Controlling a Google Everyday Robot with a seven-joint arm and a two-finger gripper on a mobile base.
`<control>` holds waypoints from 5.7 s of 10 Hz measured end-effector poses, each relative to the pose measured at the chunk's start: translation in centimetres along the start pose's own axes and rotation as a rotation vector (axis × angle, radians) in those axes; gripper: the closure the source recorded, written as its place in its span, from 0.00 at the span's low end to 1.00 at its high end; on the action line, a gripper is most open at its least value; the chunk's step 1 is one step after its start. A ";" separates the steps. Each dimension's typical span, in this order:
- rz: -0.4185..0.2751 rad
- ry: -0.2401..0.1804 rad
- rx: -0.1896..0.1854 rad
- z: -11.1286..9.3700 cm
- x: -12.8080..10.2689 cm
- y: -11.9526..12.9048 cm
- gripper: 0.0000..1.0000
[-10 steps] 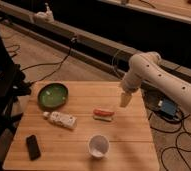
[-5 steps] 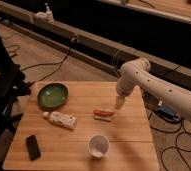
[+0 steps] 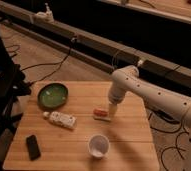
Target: Place the pepper in the ceramic cup
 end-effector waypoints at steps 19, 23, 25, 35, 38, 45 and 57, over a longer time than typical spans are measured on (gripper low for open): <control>0.052 -0.041 -0.046 4.1 -0.1 0.9 0.99; 0.023 -0.116 -0.056 1.5 -2.4 1.2 1.00; -0.034 -0.213 -0.081 -1.5 -4.4 1.9 1.00; -0.376 -0.190 -0.085 -7.9 -5.1 10.4 1.00; -0.402 -0.169 -0.088 -7.8 -4.4 13.3 1.00; -0.405 -0.170 -0.088 -7.8 -4.6 13.3 1.00; -0.614 -0.138 -0.142 -8.7 -0.7 21.4 1.00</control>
